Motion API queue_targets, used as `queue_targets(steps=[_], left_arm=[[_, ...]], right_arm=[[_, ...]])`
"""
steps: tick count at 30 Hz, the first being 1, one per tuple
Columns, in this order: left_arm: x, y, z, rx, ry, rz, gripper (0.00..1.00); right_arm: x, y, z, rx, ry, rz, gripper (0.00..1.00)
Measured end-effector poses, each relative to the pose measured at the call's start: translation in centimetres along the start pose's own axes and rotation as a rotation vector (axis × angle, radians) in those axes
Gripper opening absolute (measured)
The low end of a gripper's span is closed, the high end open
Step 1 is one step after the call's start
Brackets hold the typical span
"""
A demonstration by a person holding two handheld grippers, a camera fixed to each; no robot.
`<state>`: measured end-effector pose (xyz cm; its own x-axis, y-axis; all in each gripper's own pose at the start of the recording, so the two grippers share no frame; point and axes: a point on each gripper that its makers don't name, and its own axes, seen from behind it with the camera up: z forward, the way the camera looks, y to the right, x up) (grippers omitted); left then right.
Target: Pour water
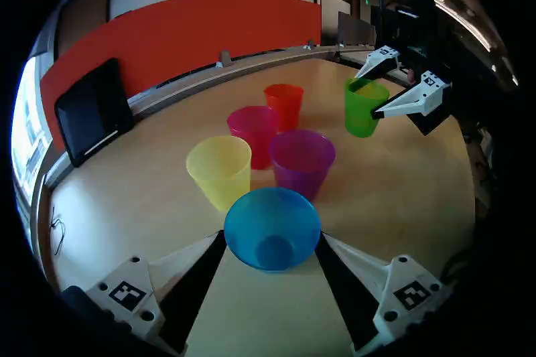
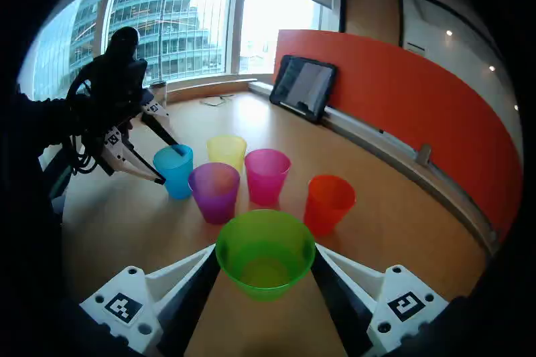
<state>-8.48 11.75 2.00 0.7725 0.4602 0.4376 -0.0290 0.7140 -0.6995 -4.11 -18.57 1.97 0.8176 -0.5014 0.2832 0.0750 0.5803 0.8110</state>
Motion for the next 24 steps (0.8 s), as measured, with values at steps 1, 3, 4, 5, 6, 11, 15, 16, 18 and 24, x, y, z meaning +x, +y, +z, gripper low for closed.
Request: queue_targets(steps=[1,3,4,5,6,11,15,16,18,24], left_arm=[[-0.1,0.0,-0.1,0.002,-0.002,-0.002,0.97],[-0.3,0.1,-0.2,0.003,-0.008,-0.005,0.97],[-0.5,0.1,-0.4,0.002,-0.011,-0.007,0.97],[-0.6,0.2,-0.5,0.001,-0.015,-0.009,0.97],[-0.8,0.3,-0.6,0.001,-0.018,-0.01,0.97],[-1.8,0.7,-1.3,0.003,-0.03,-0.017,0.97],[-2.5,1.1,-1.9,0.002,-0.034,-0.027,0.97],[-2.6,1.3,-2.0,0.0,-0.034,-0.027,0.97],[-2.8,1.6,-2.3,-0.002,-0.034,-0.027,0.97],[-3.2,2.0,-2.7,-0.001,-0.036,-0.02,0.97]], right_arm=[[-0.1,0.0,0.1,0.0,-0.001,0.001,0.92],[-0.3,0.0,0.4,0.0,-0.004,0.004,0.92],[-0.5,0.0,0.6,0.0,-0.006,0.007,0.92],[-0.7,0.0,0.7,0.0,-0.008,0.009,0.92],[-0.8,0.0,0.9,0.0,-0.01,0.014,0.92],[-1.8,0.0,1.9,-0.001,-0.02,0.033,0.92],[-2.6,0.2,2.4,-0.004,-0.032,0.04,0.92],[-2.7,0.2,2.5,-0.006,-0.035,0.042,0.92],[-3.0,0.3,2.7,-0.009,-0.04,0.044,0.92],[-3.5,0.3,2.9,-0.011,-0.045,0.046,0.92]])
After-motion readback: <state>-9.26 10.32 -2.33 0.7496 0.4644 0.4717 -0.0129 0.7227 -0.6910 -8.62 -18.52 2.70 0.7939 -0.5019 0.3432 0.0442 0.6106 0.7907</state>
